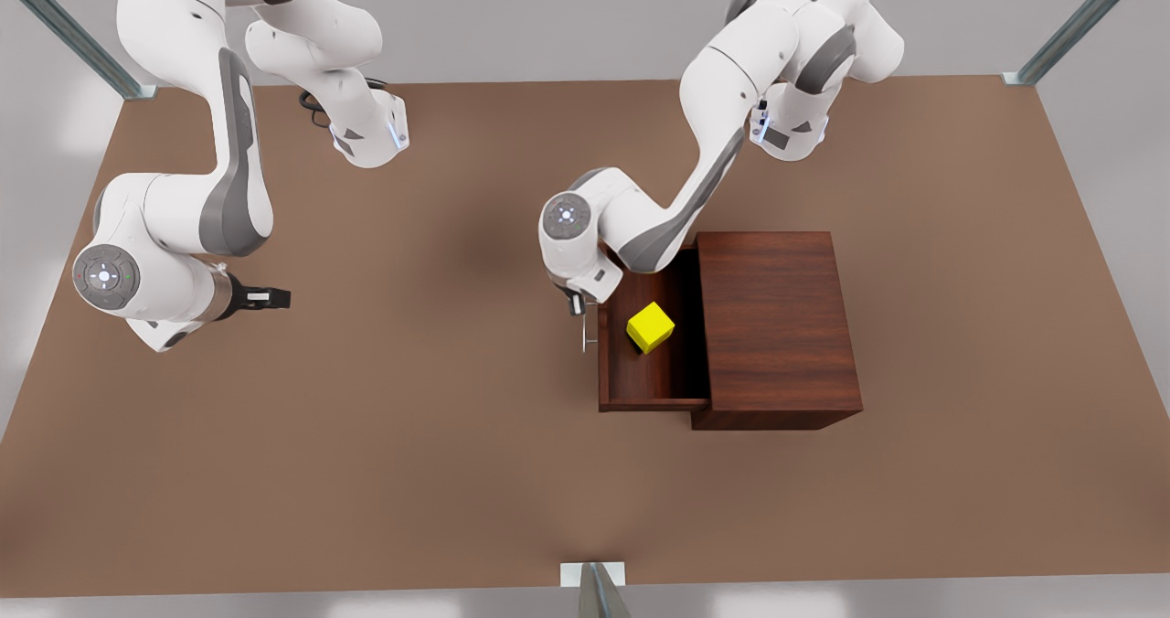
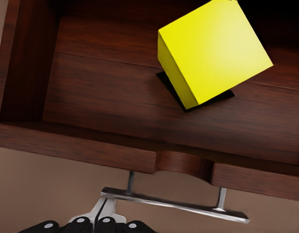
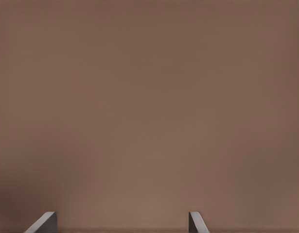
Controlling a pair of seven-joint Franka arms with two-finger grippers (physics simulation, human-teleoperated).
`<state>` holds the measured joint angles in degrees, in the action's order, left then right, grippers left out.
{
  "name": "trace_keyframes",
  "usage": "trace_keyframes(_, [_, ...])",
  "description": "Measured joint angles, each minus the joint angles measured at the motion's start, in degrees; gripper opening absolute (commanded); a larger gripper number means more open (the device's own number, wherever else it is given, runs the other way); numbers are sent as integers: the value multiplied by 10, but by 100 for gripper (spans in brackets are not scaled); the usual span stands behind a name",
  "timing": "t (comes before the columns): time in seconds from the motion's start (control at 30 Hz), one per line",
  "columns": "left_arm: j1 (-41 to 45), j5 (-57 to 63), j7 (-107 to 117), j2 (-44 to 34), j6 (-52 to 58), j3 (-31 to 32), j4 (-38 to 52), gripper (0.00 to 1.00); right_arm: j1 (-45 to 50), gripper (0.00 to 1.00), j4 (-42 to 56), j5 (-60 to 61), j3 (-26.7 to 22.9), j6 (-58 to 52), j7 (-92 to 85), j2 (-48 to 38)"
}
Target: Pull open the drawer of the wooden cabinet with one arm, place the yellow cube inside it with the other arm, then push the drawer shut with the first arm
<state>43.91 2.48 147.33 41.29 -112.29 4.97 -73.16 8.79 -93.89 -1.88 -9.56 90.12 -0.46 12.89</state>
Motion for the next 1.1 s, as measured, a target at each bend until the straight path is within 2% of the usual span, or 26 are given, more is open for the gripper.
trace_keyframes(1.1, [-36,1,-71,-19,112,-54,-12,0,0,100,0,0,0,-5,-5,0])
